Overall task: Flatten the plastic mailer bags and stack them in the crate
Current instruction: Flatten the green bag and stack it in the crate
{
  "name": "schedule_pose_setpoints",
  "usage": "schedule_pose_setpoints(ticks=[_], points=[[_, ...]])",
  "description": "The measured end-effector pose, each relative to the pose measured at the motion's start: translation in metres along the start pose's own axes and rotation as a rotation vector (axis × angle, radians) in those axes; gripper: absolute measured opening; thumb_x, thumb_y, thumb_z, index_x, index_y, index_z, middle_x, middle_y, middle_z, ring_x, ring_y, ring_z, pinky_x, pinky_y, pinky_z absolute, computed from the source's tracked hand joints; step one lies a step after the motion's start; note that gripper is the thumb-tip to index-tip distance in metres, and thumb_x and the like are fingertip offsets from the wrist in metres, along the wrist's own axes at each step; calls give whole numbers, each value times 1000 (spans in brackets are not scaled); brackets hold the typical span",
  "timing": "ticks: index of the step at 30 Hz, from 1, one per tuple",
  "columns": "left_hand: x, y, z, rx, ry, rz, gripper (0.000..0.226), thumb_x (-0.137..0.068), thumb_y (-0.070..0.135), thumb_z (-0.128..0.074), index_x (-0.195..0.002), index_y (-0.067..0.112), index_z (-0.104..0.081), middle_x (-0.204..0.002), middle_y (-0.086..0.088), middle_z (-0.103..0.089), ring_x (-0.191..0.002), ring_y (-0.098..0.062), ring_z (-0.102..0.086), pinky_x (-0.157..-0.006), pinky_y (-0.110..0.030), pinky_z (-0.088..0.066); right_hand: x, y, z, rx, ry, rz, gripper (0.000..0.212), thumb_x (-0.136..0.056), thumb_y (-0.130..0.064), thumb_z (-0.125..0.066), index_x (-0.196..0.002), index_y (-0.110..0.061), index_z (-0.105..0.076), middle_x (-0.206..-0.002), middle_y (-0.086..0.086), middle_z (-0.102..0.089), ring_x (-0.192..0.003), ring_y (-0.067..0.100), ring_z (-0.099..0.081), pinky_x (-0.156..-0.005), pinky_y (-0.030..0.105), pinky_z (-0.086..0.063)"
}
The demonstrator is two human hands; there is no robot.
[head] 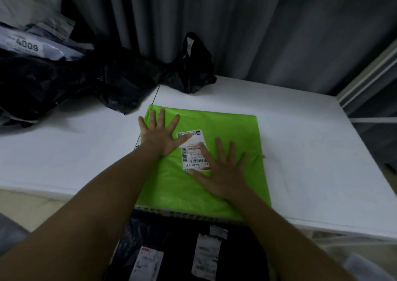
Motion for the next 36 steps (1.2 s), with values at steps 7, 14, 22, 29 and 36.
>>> schedule_pose_setpoints(ticks=[7, 14, 22, 29, 36], points=[[25, 13, 25, -60, -34, 43, 92, -71, 87, 0, -150, 39, 7, -158, -13, 16, -142, -42, 16, -107, -69, 11, 4, 1, -10, 24, 118, -18, 90, -64, -92, -7, -145, -54, 8, -160, 2, 16, -143, 40, 19, -107, 69, 14], [94, 14, -11, 79, -8, -73, 81, -72, 84, 1, -145, 50, 13, -154, -4, 27, -139, -38, 27, -106, -69, 13, 4, 1, -6, 31, 109, -23, 83, -71, -90, -12, -143, -55, 12, -159, 1, 18, -143, 39, 21, -107, 69, 11], [100, 11, -36, 77, 108, -61, 74, -76, 78, 8, -144, 49, 16, -156, -3, 23, -140, -35, 27, -106, -69, 14, 4, 1, -9, 23, 107, -22, 85, -69, -91, -9, -143, -56, 12, -159, 0, 19, -143, 38, 21, -108, 68, 13], [99, 11, -35, 81, 97, -59, 72, -79, 77, 5, -145, 49, 13, -157, -2, 21, -141, -33, 26, -106, -69, 14, 3, 0, -7, 3, 93, -17, 78, -76, -86, -12, -145, -55, 5, -160, -1, 15, -144, 36, 19, -108, 65, 17], [88, -5, -14, 480, 154, 196, 72, -92, 63, -34, -151, 29, -12, -159, -11, 1, -146, -30, 2, -114, -55, 1, 14, 41, 19, -218, 421, -453, 70, -91, -46, -48, -150, -19, -21, -147, 16, -30, -130, 35, -30, -102, 48, -26]])
Point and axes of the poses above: each hand's wrist, its own x-axis away from the middle knuckle, its own z-axis out of the back of the hand, y = z × x, the point moved 1 cm from there along -x, towards the middle knuckle
